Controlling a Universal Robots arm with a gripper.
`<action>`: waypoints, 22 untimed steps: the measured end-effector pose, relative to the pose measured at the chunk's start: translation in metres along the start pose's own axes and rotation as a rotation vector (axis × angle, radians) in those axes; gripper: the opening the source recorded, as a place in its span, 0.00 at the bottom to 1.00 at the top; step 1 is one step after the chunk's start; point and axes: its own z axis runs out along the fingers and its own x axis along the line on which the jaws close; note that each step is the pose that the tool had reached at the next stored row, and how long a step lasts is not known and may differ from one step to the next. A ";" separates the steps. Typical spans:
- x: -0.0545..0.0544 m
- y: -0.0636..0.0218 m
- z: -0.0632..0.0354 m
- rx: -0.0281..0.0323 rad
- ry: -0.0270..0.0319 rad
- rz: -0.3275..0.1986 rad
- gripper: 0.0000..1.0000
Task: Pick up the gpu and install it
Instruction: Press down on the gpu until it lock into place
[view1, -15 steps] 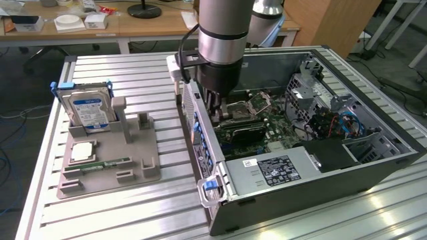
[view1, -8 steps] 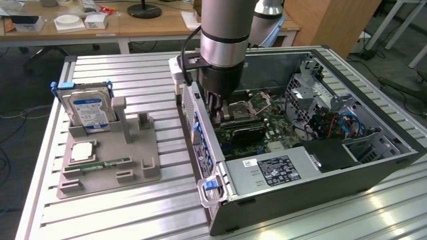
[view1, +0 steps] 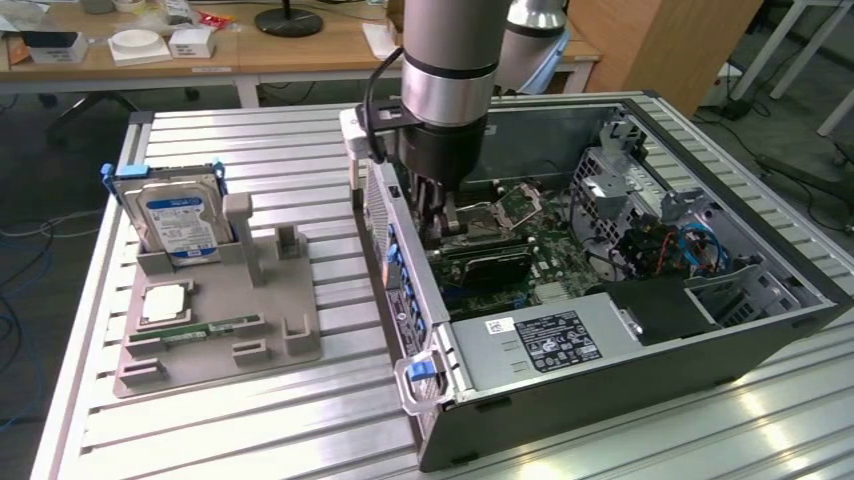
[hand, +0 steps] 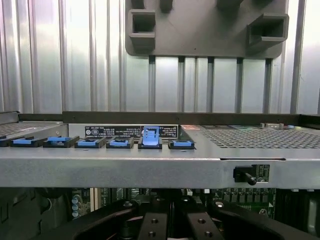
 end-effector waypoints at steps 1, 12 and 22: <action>0.000 0.0000 0.0000 0.0000 0.0001 0.000 0.10; 0.000 0.0067 -0.0014 0.0002 0.0015 0.000 0.10; 0.001 0.0029 -0.0006 -0.0105 0.0016 0.000 0.10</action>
